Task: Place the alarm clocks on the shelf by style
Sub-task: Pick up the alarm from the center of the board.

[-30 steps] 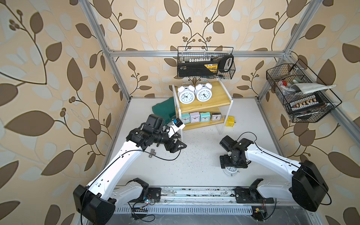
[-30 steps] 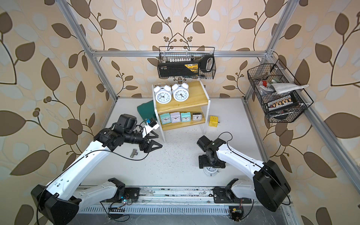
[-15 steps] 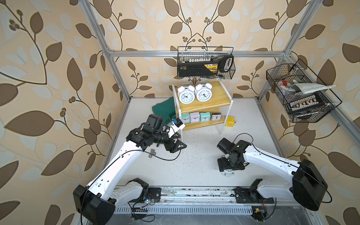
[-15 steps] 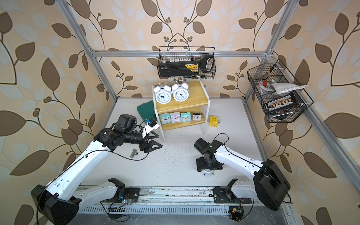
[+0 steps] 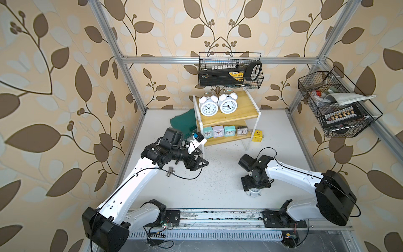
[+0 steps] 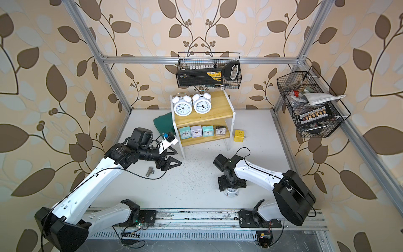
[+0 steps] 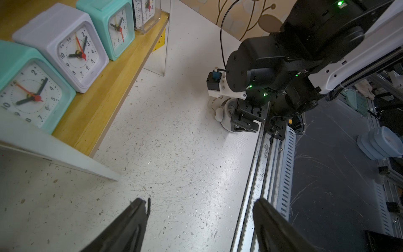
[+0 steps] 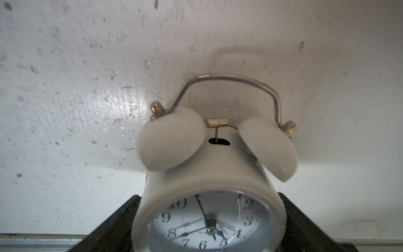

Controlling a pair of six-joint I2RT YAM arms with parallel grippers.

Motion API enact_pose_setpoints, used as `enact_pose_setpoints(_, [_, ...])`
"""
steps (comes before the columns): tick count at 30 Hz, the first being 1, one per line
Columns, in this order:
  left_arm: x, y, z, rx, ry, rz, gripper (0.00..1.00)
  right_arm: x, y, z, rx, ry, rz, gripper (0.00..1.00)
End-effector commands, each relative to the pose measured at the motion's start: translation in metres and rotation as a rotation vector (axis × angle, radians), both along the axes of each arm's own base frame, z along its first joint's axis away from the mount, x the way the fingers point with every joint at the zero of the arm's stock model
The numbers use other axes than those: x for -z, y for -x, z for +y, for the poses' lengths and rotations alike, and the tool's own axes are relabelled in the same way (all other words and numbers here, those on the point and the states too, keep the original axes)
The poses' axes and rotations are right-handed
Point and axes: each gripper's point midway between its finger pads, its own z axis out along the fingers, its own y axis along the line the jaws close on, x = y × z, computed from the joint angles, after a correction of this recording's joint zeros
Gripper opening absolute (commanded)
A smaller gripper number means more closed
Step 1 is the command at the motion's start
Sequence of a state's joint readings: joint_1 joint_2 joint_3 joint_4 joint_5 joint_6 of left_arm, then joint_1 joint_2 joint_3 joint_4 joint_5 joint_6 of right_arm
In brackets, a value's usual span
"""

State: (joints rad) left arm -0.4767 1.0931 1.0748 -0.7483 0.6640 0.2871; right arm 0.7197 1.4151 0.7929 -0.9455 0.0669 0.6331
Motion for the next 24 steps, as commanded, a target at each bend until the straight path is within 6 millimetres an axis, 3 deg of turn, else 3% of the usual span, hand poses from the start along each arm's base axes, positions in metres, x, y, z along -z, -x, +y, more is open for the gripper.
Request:
enact_pose_setpoints(1, [-0.003,0.001,0.0,0.015,0.018,-0.016,0.8,-0.003,-0.012,0.005,-0.023,0.005,-0.028,0.91])
enact_pose_setpoints(10, [-0.001,0.001,0.0,0.015,0.016,-0.015,0.8,-0.007,-0.016,0.006,-0.037,-0.002,-0.036,0.89])
enact_pose_setpoints(16, [-0.002,0.0,0.001,0.012,0.015,-0.015,0.8,-0.014,-0.019,0.002,-0.016,-0.03,-0.059,0.74])
enact_pose_setpoints(20, [-0.001,0.0,0.0,0.013,0.015,-0.015,0.8,-0.029,-0.023,0.003,-0.024,-0.048,-0.1,0.69])
enact_pose_setpoints(24, [-0.001,-0.001,0.0,0.01,0.014,-0.017,0.8,-0.06,-0.038,0.003,-0.035,-0.078,-0.221,0.68])
